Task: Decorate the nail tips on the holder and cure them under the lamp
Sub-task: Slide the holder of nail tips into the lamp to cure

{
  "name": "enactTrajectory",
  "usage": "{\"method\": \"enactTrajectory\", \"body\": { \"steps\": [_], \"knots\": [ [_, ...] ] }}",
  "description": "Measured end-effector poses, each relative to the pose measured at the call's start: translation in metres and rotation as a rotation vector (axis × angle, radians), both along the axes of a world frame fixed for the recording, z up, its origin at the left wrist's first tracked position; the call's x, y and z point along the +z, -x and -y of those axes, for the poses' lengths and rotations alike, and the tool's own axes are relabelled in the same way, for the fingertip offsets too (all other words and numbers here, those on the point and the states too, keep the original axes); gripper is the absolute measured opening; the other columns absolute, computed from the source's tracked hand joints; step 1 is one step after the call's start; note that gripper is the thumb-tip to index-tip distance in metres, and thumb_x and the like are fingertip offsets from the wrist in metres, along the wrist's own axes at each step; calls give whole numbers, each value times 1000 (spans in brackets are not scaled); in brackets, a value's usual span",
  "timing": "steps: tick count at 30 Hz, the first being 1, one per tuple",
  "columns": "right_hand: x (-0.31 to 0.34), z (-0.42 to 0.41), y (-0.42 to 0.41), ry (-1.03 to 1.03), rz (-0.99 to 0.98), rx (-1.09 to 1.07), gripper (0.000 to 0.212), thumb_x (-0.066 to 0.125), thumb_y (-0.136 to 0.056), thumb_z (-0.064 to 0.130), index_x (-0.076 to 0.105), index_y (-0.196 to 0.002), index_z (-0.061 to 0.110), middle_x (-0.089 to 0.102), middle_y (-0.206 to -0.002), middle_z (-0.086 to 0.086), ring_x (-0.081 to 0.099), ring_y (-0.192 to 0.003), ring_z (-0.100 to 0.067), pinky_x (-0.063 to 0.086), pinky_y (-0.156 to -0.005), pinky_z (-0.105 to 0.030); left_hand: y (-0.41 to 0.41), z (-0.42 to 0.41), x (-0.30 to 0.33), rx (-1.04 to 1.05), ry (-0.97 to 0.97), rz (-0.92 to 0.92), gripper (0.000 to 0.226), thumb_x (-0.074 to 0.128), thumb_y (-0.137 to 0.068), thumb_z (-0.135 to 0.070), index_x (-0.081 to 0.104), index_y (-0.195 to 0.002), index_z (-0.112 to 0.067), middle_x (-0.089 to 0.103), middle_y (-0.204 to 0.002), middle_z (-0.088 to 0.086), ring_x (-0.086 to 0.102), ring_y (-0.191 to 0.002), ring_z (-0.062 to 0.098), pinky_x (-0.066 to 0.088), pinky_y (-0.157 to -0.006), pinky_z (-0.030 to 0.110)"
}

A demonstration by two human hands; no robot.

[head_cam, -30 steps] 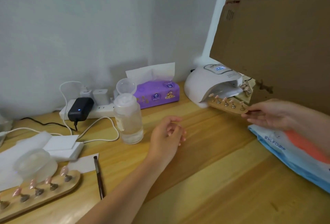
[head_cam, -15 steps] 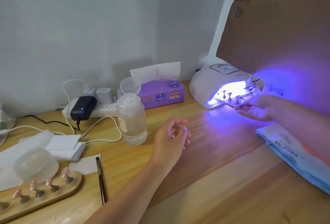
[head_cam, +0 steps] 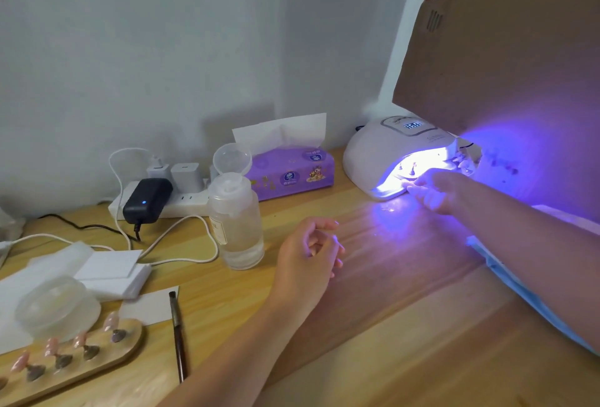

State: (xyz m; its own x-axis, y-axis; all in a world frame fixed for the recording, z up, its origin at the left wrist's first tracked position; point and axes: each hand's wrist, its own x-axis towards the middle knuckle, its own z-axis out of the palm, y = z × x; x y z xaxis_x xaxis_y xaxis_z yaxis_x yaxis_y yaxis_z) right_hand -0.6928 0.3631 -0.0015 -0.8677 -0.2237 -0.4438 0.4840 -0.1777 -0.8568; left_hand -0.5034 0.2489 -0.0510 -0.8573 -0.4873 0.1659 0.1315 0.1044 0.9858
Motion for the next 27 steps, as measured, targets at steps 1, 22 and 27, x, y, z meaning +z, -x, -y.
{"method": "enactTrajectory", "body": {
  "steps": [1,22,27],
  "knots": [
    [1,-1,-2,-34,-18,14,36,24,-97,-6,42,-128,-5,42,-137,-12,60,-66,-7,41,-39,-10,0,-1,0,-3,-4,1,25,45,-89,2,57,-85,-20,58,-64,-3,50,-47,3,40,-44,14],
    [-46,5,-51,-398,-900,-170,34,51,-93,26,60,-61,24,57,-53,10,52,-46,5,37,-46,-7,131,-6,68,-82,615,213,45,45,-91,-13,43,-135,-21,42,-138,7,42,-124,20,33,-101,29],
    [-49,8,-45,-332,-826,-153,35,49,-93,27,60,-60,28,59,-53,9,52,-46,3,44,-48,-20,188,-4,80,-112,924,398,49,30,-96,-20,24,-145,-24,30,-142,15,29,-129,33,26,-104,36]
  ]
}}
